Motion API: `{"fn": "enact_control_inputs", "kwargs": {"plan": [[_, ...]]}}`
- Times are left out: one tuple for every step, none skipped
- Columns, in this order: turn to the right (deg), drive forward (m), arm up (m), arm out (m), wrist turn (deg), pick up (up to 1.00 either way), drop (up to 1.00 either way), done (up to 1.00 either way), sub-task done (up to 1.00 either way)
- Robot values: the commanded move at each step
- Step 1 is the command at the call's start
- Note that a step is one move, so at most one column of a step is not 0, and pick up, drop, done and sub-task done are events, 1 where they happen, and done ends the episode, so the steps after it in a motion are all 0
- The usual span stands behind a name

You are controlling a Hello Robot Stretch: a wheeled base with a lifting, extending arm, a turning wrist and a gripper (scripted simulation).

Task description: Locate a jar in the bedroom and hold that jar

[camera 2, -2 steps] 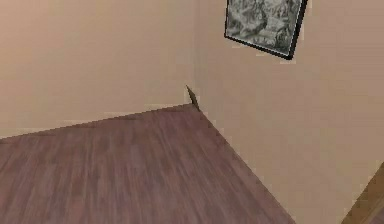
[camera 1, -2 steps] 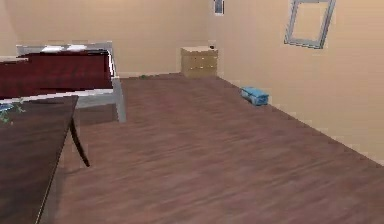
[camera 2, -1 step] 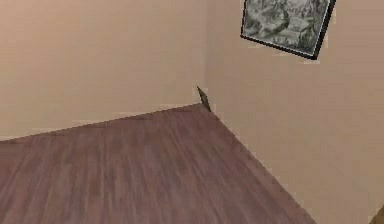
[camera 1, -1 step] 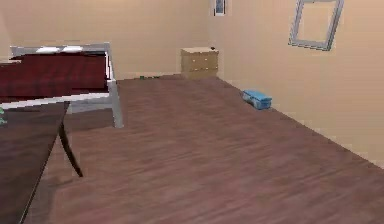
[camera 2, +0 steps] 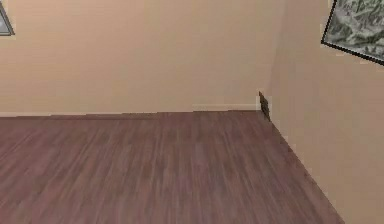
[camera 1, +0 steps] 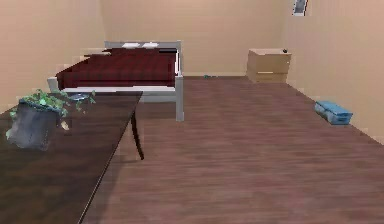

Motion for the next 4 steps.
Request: {"fn": "enact_control_inputs", "kwargs": {"plan": [[0.0, 1.00, 0.00, 0.00, 0.0, 0.00, 0.00, 0.00, 0.00], [-21.0, 0.00, 0.00, 0.00, 0.0, 0.00, 0.00, 0.00, 0.00], [0.0, 0.10, 0.00, 0.00, 0.0, 0.00, 0.00, 0.00, 0.00], [-45.0, 0.00, 0.00, 0.00, 0.0, 0.00, 0.00, 0.00, 0.00]]}}
